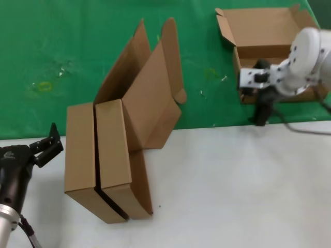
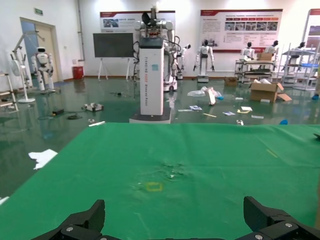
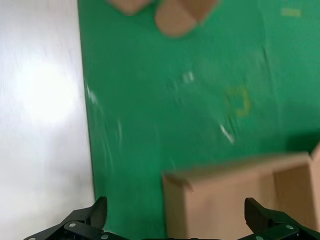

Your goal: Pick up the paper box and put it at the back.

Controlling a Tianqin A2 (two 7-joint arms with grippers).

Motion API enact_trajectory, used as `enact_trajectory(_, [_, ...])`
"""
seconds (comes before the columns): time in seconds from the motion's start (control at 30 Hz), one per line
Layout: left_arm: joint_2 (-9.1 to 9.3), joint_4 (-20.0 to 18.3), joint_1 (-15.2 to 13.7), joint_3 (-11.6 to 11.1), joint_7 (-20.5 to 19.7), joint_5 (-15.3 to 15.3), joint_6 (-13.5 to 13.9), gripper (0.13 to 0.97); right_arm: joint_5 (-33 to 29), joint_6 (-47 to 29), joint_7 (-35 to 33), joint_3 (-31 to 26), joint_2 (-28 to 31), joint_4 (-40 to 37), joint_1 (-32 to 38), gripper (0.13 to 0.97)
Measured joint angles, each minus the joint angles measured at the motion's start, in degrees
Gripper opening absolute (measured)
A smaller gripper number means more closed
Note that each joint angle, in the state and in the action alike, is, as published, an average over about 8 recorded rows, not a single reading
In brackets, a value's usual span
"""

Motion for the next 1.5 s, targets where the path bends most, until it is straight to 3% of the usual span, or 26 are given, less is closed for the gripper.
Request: enact_trajectory(1.5, [-2.79,-1.63,1.03,2.86,0.02,0.96,-0.63,0.966,31.07,27.3,2.14,29.95,4.82,53.39,-51.87,0.966])
